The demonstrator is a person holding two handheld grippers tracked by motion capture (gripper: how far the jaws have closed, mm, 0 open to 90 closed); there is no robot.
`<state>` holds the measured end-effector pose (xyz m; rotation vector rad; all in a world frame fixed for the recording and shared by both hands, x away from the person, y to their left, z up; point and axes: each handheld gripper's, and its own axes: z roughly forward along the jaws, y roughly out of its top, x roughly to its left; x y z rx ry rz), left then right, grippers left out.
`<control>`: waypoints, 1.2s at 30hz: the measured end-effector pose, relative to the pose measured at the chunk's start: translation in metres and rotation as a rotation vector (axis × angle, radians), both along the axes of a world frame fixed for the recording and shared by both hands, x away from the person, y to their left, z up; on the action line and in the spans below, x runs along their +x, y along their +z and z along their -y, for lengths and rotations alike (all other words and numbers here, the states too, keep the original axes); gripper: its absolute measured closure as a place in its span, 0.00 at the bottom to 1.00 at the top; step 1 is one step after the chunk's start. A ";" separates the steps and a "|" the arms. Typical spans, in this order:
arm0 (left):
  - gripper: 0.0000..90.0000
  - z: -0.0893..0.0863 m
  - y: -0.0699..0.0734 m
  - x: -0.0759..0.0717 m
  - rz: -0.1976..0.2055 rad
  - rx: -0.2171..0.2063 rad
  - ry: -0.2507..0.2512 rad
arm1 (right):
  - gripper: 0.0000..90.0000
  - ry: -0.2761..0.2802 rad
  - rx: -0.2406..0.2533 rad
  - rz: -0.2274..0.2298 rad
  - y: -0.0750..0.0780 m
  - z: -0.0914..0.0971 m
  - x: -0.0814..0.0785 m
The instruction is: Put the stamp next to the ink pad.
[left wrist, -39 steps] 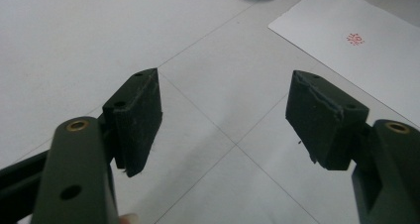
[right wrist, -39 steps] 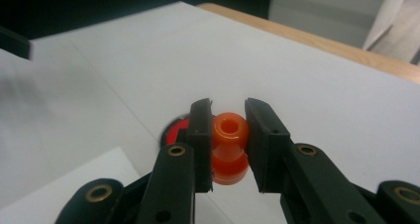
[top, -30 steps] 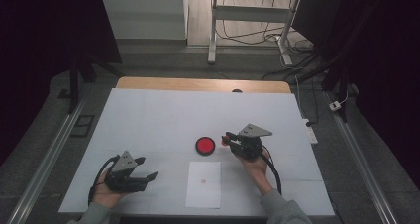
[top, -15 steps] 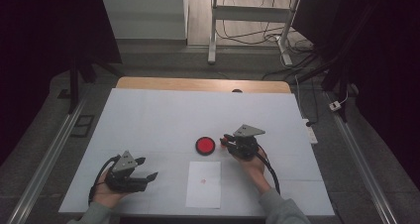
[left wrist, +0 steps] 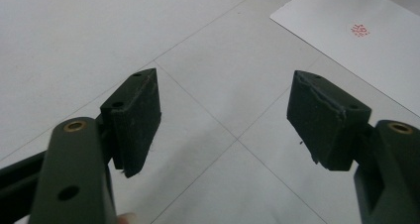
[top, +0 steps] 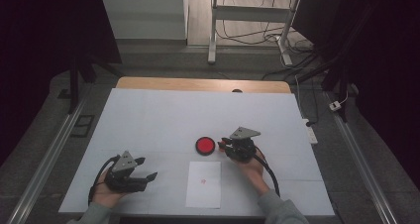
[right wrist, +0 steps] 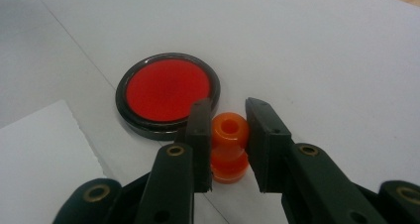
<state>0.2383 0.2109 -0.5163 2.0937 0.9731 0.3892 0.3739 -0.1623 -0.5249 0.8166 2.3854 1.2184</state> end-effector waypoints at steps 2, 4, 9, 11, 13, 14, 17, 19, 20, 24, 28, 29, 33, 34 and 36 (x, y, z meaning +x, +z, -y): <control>0.32 0.000 0.000 0.000 0.000 0.003 -0.001 | 0.80 0.001 0.001 -0.003 0.000 0.000 0.000; 0.32 0.000 0.000 0.000 0.001 0.003 -0.001 | 0.78 -0.001 0.001 -0.002 0.000 0.000 0.000; 0.32 -0.001 0.000 0.000 0.001 -0.002 0.003 | 0.65 0.003 0.054 0.026 0.008 0.001 -0.004; 0.32 -0.001 0.000 0.000 0.001 -0.001 0.003 | 0.64 0.003 0.070 0.030 0.012 0.002 -0.005; 0.32 -0.002 0.000 0.000 0.002 -0.001 0.004 | 0.64 0.005 0.090 0.039 0.015 0.004 -0.006; 0.32 -0.002 0.000 0.000 0.002 -0.002 0.005 | 0.64 0.007 0.082 0.041 0.017 0.005 -0.007; 0.32 -0.003 0.000 0.000 0.002 -0.007 0.011 | 0.64 0.013 0.087 0.048 0.020 0.007 -0.009; 0.32 -0.004 0.000 0.001 0.001 -0.009 0.012 | 0.64 0.016 0.085 0.049 0.021 0.008 -0.010; 0.32 -0.004 0.000 0.001 0.001 -0.011 0.017 | 0.64 0.019 0.096 0.055 0.021 0.008 -0.011; 0.32 -0.006 0.000 0.001 0.003 -0.013 0.023 | 0.63 0.027 0.080 0.056 0.025 0.010 -0.014; 0.32 -0.007 0.000 0.001 0.002 -0.014 0.024 | 0.63 0.042 0.075 0.054 0.027 0.012 -0.019; 0.32 -0.007 0.000 0.001 0.002 -0.014 0.023 | 0.63 0.045 0.069 0.052 0.028 0.013 -0.020; 0.32 -0.007 -0.001 0.001 0.001 -0.015 0.023 | 0.62 0.056 0.057 0.056 0.030 0.018 -0.027; 0.32 -0.007 -0.001 0.001 0.001 -0.016 0.024 | 0.62 0.054 0.056 0.058 0.031 0.019 -0.029; 0.32 -0.008 -0.001 0.001 0.000 -0.018 0.027 | 0.61 0.053 0.064 0.056 0.032 0.024 -0.033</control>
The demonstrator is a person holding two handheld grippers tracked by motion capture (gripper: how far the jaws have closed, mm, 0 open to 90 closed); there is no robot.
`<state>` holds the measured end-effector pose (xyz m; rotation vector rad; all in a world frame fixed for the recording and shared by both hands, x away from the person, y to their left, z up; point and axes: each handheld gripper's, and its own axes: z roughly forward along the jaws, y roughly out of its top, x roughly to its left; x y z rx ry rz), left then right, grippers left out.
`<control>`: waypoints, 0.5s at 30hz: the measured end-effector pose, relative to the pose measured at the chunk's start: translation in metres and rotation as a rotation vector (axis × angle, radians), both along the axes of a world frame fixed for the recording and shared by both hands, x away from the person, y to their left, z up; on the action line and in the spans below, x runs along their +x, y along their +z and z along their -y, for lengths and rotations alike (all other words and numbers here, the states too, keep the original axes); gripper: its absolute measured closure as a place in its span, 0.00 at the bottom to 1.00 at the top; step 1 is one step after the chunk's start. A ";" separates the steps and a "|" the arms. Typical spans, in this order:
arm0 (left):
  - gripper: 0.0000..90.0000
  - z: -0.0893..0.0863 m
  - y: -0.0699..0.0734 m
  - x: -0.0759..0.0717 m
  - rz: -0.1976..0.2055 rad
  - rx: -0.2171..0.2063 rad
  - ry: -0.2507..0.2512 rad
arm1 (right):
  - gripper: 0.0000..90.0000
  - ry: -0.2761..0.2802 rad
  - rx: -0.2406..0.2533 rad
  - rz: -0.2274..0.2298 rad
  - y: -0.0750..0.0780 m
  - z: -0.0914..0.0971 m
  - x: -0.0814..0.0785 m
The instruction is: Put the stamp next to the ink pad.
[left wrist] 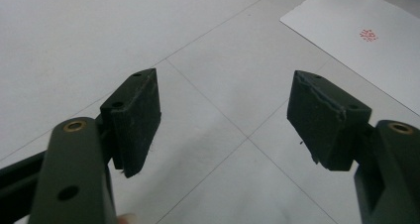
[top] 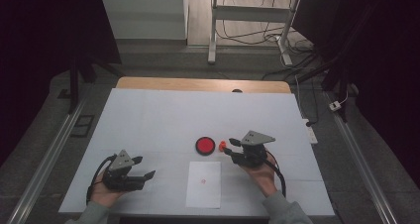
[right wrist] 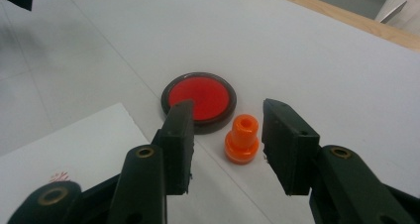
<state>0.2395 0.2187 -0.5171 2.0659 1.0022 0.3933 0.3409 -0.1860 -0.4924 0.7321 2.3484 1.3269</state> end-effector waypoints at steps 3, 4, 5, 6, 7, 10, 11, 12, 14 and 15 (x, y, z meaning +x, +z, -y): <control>0.32 -0.001 0.000 0.000 0.000 0.000 0.003 | 0.61 -0.004 0.001 0.006 0.003 0.007 -0.005; 0.32 -0.001 0.000 0.000 0.001 -0.001 0.004 | 0.61 -0.007 -0.001 0.007 0.003 0.009 -0.007; 0.32 -0.002 0.000 0.000 0.001 -0.003 0.006 | 0.60 -0.006 -0.006 0.009 0.004 0.011 -0.008; 0.32 -0.002 0.000 0.000 0.001 -0.003 0.007 | 0.60 -0.004 -0.008 0.013 0.004 0.013 -0.010; 0.32 -0.002 0.000 0.000 0.001 -0.004 0.007 | 0.60 -0.004 -0.013 0.016 0.004 0.016 -0.012; 0.32 -0.003 0.000 0.000 0.000 -0.004 0.005 | 0.59 -0.004 -0.027 0.020 0.004 0.023 -0.018; 0.32 -0.003 -0.001 0.001 -0.002 -0.005 0.005 | 0.59 -0.006 -0.026 0.016 0.003 0.025 -0.020; 0.32 -0.003 -0.001 0.001 -0.004 -0.005 0.006 | 0.59 -0.005 -0.029 0.014 0.002 0.027 -0.022; 0.32 -0.003 -0.001 0.001 -0.005 -0.005 0.005 | 0.58 -0.003 -0.048 0.013 0.000 0.032 -0.026; 0.32 -0.003 -0.001 0.001 -0.005 -0.003 0.003 | 0.58 -0.006 -0.048 0.009 -0.002 0.035 -0.028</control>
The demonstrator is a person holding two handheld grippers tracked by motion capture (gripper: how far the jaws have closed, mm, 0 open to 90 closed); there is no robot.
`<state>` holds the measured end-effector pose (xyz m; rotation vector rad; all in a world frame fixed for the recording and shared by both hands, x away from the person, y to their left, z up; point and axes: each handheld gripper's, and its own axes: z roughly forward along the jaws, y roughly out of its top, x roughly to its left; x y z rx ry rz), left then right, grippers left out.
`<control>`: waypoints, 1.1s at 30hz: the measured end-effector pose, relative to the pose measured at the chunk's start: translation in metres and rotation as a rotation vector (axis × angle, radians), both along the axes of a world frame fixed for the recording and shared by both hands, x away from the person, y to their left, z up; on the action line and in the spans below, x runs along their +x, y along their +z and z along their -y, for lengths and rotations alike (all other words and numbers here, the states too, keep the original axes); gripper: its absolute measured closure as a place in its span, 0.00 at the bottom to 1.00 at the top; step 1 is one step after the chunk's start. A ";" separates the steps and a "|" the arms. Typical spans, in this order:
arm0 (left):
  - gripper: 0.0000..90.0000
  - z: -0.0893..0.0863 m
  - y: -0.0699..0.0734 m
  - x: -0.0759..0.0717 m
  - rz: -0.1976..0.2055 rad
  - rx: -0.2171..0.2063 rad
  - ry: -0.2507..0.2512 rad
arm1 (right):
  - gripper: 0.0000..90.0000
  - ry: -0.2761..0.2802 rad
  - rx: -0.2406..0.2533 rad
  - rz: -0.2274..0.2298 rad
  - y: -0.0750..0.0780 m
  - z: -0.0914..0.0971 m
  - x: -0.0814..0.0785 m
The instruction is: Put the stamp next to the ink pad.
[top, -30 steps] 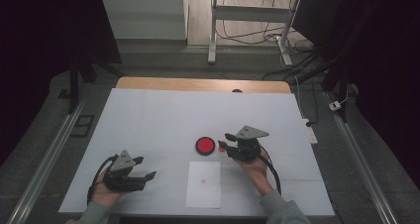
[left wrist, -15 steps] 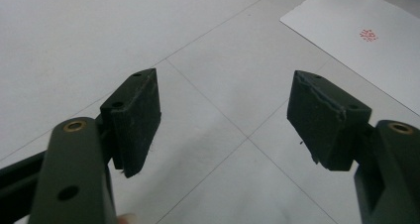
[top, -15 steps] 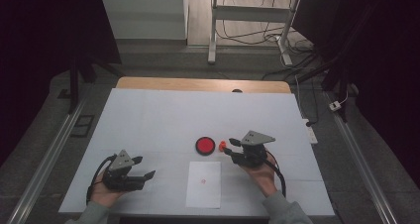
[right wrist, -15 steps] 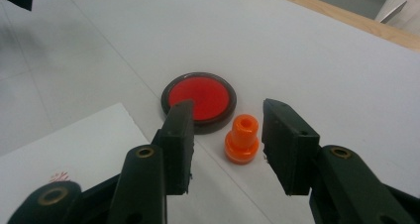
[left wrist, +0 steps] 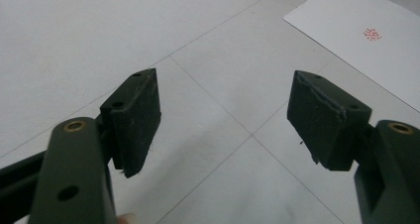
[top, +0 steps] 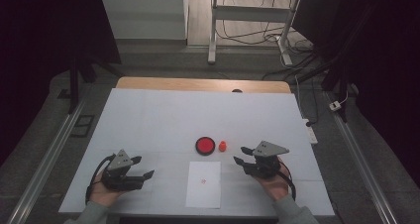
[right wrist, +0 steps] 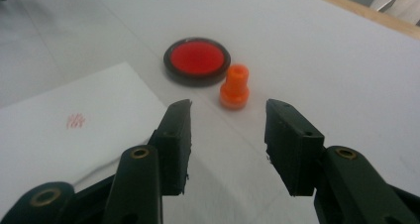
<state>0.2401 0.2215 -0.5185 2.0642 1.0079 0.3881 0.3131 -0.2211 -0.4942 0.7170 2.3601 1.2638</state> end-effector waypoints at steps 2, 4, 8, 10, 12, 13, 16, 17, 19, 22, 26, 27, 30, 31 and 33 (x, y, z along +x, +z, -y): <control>0.32 0.000 0.000 0.000 0.000 -0.002 -0.001 | 0.57 -0.003 -0.003 -0.002 -0.002 0.006 -0.004; 0.32 0.000 0.000 0.000 0.000 -0.005 -0.001 | 0.56 -0.012 0.001 -0.005 -0.004 0.012 -0.008; 0.32 0.001 0.000 0.000 -0.003 -0.005 -0.005 | 0.55 -0.023 0.000 0.000 -0.005 0.024 -0.015; 0.32 0.001 -0.001 0.000 -0.005 -0.006 -0.006 | 0.54 -0.033 0.009 0.001 -0.007 0.030 -0.019; 0.32 0.001 -0.001 0.000 -0.006 -0.005 -0.007 | 0.54 -0.039 0.002 0.003 -0.008 0.037 -0.023; 0.32 0.001 -0.001 0.000 -0.006 -0.004 -0.006 | 0.53 -0.042 0.001 0.006 -0.009 0.040 -0.025; 0.32 0.002 -0.001 0.000 -0.005 -0.004 -0.007 | 0.52 -0.058 -0.002 0.011 -0.010 0.050 -0.028; 0.32 0.002 -0.001 0.000 -0.007 -0.005 -0.010 | 0.52 -0.067 -0.002 0.013 -0.010 0.054 -0.029; 0.32 0.002 -0.001 0.000 -0.009 -0.006 -0.010 | 0.52 -0.090 0.003 0.022 -0.009 0.060 -0.028; 0.32 0.003 -0.001 0.000 -0.012 -0.004 -0.012 | 0.52 -0.100 0.005 0.018 -0.010 0.065 -0.027; 0.32 0.003 -0.001 -0.001 -0.011 -0.003 -0.015 | 0.52 -0.080 -0.008 0.020 -0.011 0.062 -0.028; 0.32 0.003 -0.001 0.000 -0.011 -0.004 -0.014 | 0.52 -0.081 -0.017 0.020 -0.011 0.061 -0.028; 0.32 0.003 -0.002 0.000 -0.011 -0.004 -0.013 | 0.52 -0.079 -0.012 0.025 -0.011 0.061 -0.028; 0.32 0.003 -0.002 0.000 -0.011 -0.004 -0.013 | 0.52 -0.081 -0.012 0.027 -0.010 0.062 -0.028; 0.32 0.003 -0.002 0.000 -0.011 -0.003 -0.013 | 0.52 -0.084 -0.010 0.026 -0.010 0.063 -0.028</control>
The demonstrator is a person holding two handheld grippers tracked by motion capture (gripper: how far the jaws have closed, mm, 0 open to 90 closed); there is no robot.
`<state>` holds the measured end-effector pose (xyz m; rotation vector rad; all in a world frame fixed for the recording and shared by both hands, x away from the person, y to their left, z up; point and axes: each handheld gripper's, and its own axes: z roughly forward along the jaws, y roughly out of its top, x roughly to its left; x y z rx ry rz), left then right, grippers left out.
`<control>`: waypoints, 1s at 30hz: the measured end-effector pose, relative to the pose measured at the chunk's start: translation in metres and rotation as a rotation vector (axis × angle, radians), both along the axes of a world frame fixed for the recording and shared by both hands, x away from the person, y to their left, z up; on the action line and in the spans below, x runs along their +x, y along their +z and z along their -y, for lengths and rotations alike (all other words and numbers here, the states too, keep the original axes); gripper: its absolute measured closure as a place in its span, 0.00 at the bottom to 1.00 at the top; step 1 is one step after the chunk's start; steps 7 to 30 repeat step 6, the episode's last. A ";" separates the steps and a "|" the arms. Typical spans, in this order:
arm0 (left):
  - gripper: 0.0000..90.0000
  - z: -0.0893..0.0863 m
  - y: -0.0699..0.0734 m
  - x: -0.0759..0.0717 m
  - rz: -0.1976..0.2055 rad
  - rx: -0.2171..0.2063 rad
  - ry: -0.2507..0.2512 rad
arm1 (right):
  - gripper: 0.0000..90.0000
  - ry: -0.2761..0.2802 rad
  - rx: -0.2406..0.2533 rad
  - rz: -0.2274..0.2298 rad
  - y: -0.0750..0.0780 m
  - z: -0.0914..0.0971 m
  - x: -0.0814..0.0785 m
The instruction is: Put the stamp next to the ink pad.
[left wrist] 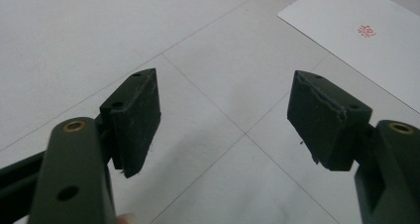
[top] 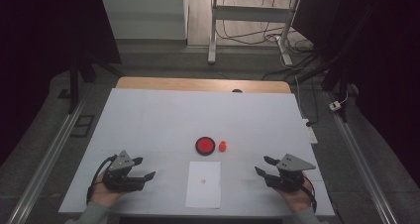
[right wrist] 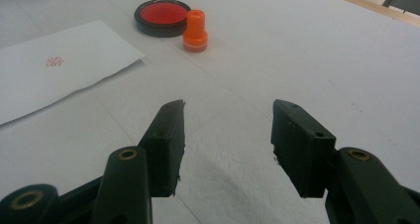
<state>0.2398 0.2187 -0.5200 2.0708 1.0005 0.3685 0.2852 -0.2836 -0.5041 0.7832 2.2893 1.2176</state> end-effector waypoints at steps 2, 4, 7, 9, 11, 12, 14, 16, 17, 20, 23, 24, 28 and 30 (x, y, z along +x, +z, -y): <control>0.32 0.000 0.000 0.000 0.000 0.001 0.000 | 0.52 0.000 0.000 -0.001 0.000 0.000 0.000; 0.32 0.000 0.000 0.000 0.000 0.003 0.000 | 0.51 0.001 -0.004 0.001 0.000 -0.001 0.000; 0.32 0.001 0.000 0.000 0.001 0.003 -0.001 | 0.51 0.003 0.002 0.002 -0.001 -0.001 0.000; 0.32 0.001 0.000 0.000 0.001 0.003 -0.001 | 0.51 0.003 0.002 0.002 -0.001 -0.001 0.000; 0.32 0.001 0.000 0.000 0.001 0.003 -0.001 | 0.51 0.003 0.002 0.002 -0.001 -0.001 0.000; 0.32 0.001 0.000 0.000 0.001 0.003 -0.001 | 0.51 0.003 0.002 0.002 -0.001 -0.001 0.000; 0.32 0.001 0.000 0.000 0.001 0.003 -0.001 | 0.51 0.003 0.002 0.002 -0.001 -0.001 0.000; 0.32 0.001 0.000 0.000 0.001 0.003 -0.001 | 0.51 0.003 0.002 0.002 -0.001 -0.001 0.000; 0.32 0.001 0.000 0.000 0.001 0.003 -0.001 | 0.51 0.003 0.002 0.002 -0.001 -0.001 0.000; 0.32 0.001 0.000 0.000 0.001 0.003 -0.001 | 0.51 0.003 0.002 0.002 -0.001 -0.001 0.000; 0.32 0.001 0.000 0.000 0.001 0.003 -0.001 | 0.51 0.003 0.002 0.002 -0.001 -0.001 0.000; 0.32 0.001 0.000 0.000 0.001 0.003 -0.001 | 0.51 0.003 0.002 0.002 -0.001 -0.001 0.000; 0.32 0.001 0.000 0.000 0.001 0.003 -0.001 | 0.51 0.003 0.002 0.002 -0.001 -0.001 0.000; 0.32 0.001 0.000 0.000 0.001 0.003 -0.001 | 0.51 0.003 0.002 0.002 -0.001 -0.001 0.000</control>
